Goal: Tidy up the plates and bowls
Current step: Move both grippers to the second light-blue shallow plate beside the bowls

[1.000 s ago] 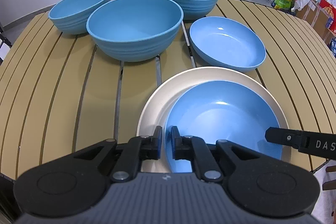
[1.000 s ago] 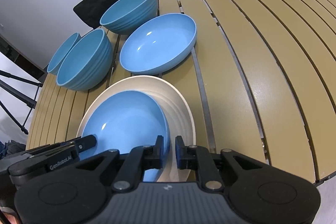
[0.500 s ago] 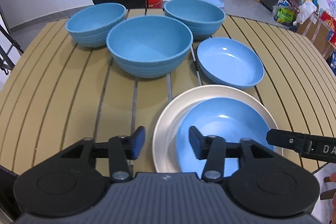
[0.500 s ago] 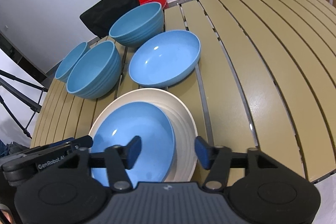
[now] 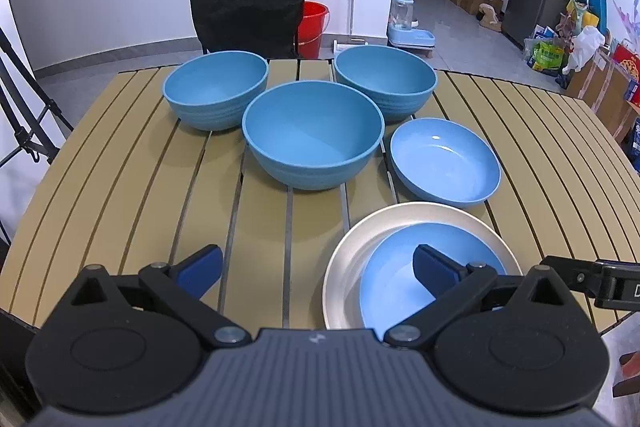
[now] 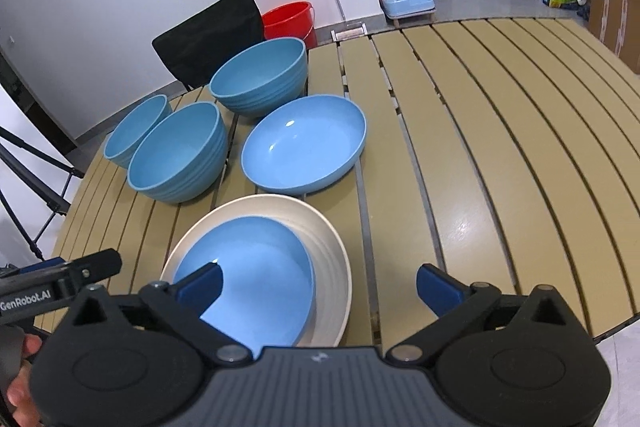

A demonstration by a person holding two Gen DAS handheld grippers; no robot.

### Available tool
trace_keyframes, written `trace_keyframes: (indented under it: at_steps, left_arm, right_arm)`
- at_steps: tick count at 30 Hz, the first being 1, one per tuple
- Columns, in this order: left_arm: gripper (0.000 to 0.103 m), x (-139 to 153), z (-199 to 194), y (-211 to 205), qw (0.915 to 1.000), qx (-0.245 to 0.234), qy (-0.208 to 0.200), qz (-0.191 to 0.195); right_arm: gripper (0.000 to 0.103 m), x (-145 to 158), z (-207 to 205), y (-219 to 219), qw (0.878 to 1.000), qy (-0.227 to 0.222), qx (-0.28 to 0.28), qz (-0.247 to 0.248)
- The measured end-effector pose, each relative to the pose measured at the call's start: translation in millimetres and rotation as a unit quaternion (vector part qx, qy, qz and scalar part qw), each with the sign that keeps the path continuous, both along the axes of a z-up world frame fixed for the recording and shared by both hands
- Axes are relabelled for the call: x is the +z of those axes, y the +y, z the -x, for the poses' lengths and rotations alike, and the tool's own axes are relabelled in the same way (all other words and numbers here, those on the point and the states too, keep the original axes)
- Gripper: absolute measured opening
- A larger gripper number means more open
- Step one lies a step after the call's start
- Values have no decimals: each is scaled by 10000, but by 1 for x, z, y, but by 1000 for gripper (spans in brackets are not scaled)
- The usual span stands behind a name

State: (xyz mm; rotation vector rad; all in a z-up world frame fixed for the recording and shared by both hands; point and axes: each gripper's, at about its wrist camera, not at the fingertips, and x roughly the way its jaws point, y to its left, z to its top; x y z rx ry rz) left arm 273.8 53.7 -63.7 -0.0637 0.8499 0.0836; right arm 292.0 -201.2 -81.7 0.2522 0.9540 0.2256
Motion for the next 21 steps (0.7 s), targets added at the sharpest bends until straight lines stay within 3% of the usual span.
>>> trace_keyframes:
  at_steps: [10,21]
  left_arm:
    - [103,11,-10,-5,10000,-84,-4,22]
    - [103,31,-65,-22,9995,-330,7,-9]
  right_arm:
    - [103,12,-6,-3,9998,-102,-20,164]
    - [103,24,-45,-6,9991,-227,55,360]
